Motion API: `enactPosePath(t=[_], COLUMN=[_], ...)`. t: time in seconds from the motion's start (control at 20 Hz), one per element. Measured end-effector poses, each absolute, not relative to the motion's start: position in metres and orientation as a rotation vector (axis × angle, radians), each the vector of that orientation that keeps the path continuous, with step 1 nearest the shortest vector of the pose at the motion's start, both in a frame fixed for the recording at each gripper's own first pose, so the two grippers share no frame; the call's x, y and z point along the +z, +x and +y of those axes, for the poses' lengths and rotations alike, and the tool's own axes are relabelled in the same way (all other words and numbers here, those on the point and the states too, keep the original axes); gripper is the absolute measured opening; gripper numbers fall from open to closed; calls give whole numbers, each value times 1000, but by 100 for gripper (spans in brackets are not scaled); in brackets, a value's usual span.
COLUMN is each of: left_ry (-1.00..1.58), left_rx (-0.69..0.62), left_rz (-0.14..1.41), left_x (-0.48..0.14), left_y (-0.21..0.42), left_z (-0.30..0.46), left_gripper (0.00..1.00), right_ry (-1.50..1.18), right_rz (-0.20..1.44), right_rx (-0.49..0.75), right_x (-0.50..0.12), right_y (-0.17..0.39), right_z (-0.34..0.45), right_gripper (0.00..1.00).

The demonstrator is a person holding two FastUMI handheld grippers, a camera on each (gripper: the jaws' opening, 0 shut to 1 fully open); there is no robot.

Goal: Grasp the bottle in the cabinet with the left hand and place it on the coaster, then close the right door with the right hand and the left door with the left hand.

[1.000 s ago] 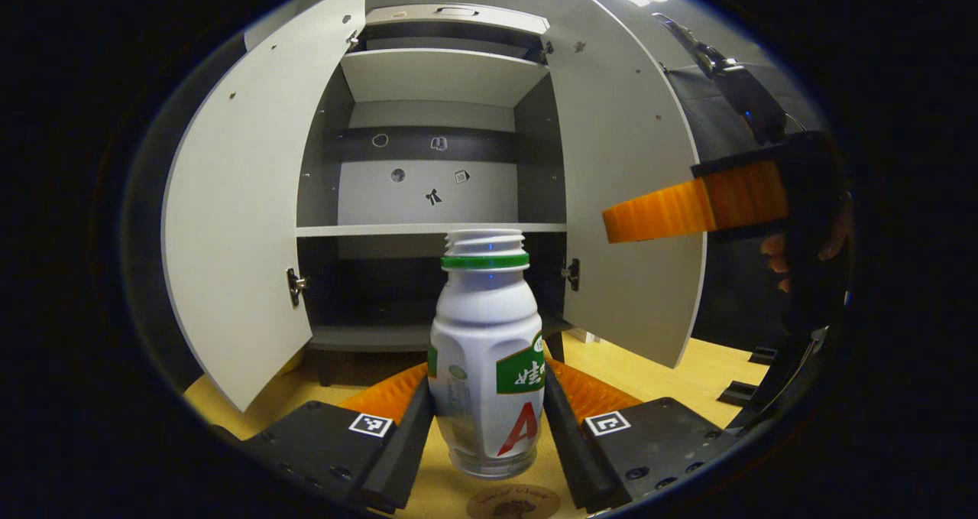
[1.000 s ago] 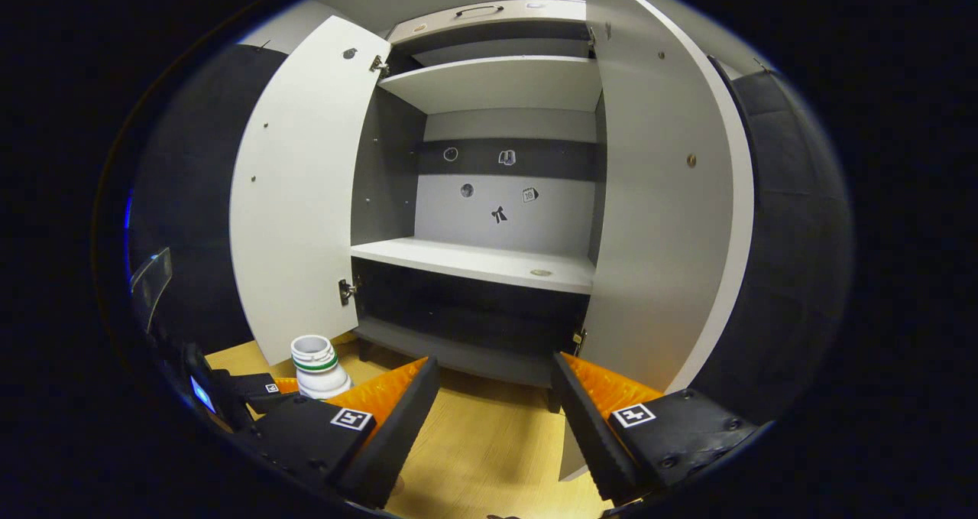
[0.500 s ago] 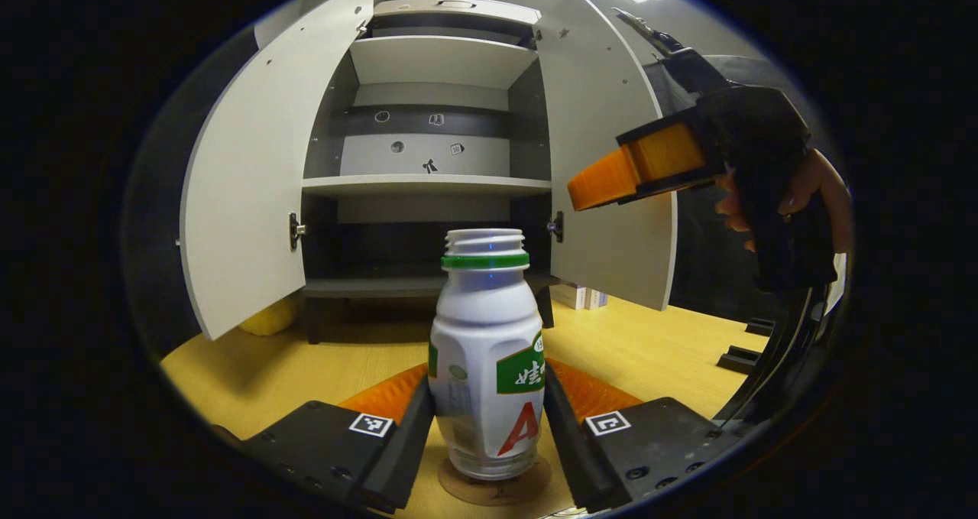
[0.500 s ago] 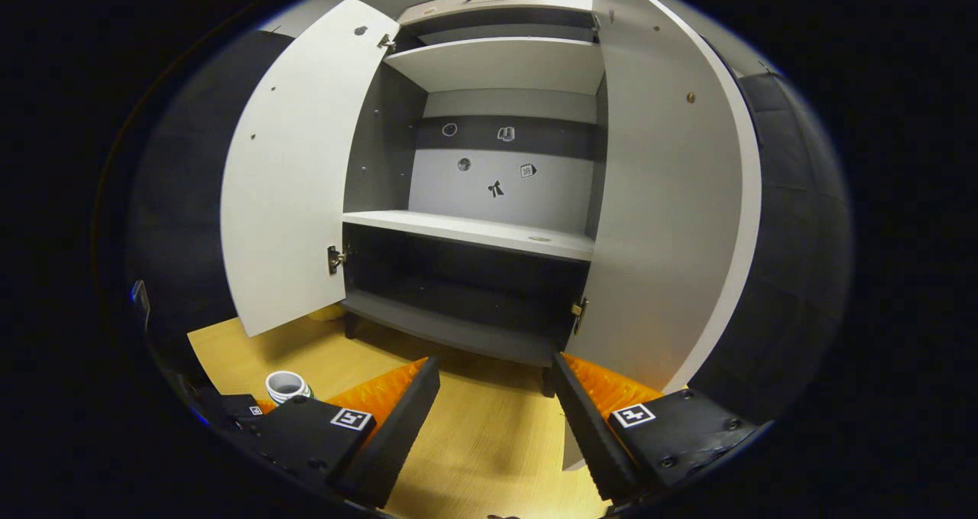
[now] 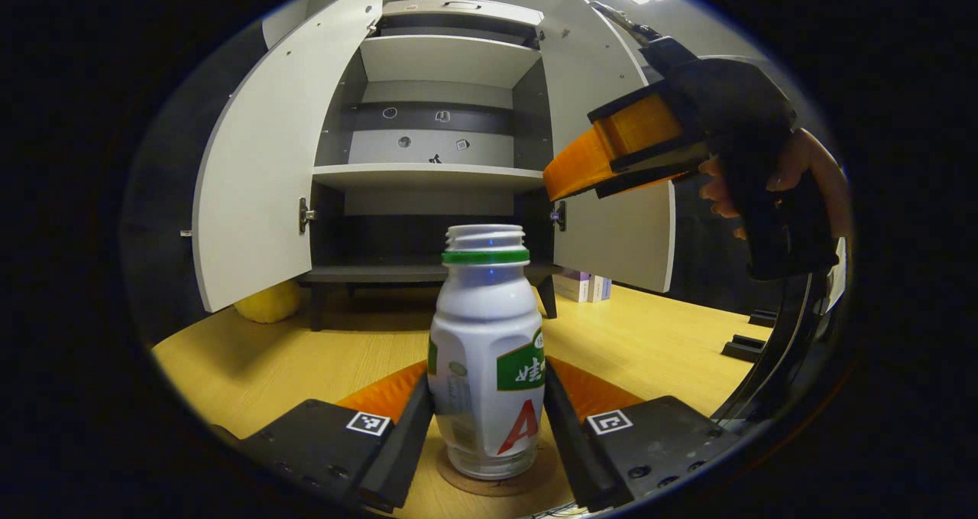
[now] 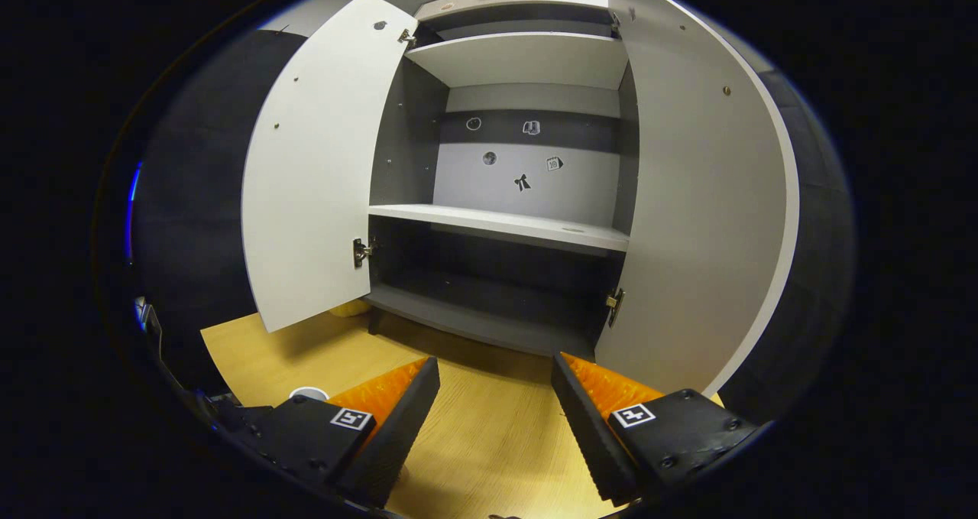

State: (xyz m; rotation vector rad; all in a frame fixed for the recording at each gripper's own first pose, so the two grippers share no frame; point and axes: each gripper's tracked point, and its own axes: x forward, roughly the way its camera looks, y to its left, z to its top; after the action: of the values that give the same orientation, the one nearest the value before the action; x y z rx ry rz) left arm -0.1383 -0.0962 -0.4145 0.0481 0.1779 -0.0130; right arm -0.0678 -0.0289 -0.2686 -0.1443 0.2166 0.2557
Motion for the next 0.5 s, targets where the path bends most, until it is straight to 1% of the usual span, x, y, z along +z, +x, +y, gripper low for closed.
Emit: enactPosePath(t=[0.2, 0.25, 0.3, 0.35, 0.5], left_ry=[36, 40, 45, 46, 50], left_rx=[-32, -36, -37, -43, -54], left_rz=[232, 224, 209, 196, 170], left_x=[-429, -430, -427, -419, -396], left_y=[-138, -140, -140, -141, -135], left_z=[-98, -99, -102, -103, -107], left_gripper=[81, 90, 95, 97, 97], right_ry=[-138, -138, -139, -142, -156], right_rz=[227, 229, 229, 228, 228], right_rx=[246, 244, 243, 241, 232], right_x=[-274, -274, -274, -273, -268], right_y=[-67, -68, -70, -70, -73], right_z=[-33, -34, -36, -37, -43], right_gripper=[98, 98, 98, 98, 98])
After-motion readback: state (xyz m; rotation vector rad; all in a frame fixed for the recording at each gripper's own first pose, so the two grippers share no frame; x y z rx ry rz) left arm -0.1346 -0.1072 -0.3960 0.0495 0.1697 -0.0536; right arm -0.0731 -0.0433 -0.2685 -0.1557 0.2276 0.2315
